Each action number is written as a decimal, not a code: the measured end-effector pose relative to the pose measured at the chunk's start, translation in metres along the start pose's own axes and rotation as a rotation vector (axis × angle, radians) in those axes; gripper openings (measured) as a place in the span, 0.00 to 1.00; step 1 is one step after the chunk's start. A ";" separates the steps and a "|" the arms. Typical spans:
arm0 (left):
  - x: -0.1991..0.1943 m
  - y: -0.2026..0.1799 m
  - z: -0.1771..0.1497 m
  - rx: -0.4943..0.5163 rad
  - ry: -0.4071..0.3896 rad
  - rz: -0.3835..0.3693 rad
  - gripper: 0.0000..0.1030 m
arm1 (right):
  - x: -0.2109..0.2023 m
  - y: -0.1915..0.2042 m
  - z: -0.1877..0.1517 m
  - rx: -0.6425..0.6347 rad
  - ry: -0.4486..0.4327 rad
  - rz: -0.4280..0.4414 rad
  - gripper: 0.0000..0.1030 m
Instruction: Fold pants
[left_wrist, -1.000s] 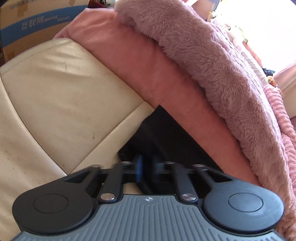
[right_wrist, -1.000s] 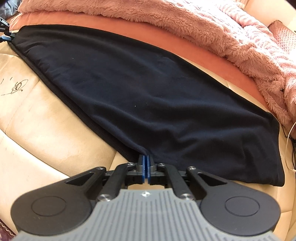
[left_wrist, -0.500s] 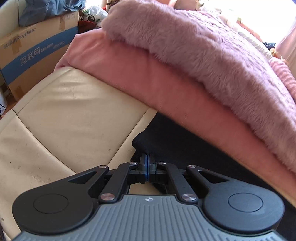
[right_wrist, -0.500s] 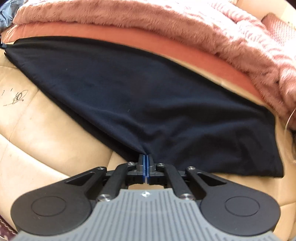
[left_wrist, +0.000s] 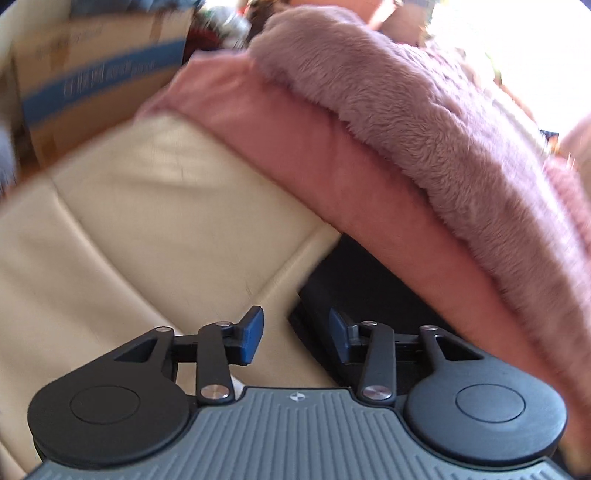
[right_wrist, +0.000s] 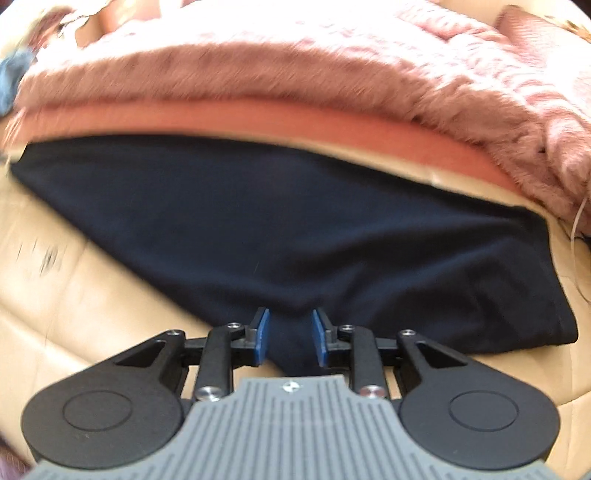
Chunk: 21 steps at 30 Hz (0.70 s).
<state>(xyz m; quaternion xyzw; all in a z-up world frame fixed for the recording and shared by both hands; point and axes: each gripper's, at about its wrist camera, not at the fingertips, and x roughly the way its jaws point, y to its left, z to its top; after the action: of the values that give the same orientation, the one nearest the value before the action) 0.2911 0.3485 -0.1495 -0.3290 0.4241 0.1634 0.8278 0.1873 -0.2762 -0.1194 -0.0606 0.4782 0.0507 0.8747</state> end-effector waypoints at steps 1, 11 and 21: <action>0.002 0.003 -0.005 -0.043 0.011 -0.030 0.49 | 0.007 -0.001 0.004 0.011 0.000 -0.025 0.20; 0.017 -0.013 -0.024 -0.056 -0.105 0.006 0.08 | 0.047 -0.002 0.005 0.102 0.023 0.003 0.19; 0.000 -0.004 -0.028 -0.033 -0.138 0.123 0.02 | 0.045 -0.008 -0.021 0.159 0.070 0.052 0.19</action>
<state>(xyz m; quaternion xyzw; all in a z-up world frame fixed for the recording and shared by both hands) 0.2770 0.3264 -0.1600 -0.3036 0.3827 0.2432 0.8379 0.1954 -0.2862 -0.1679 0.0196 0.5122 0.0331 0.8580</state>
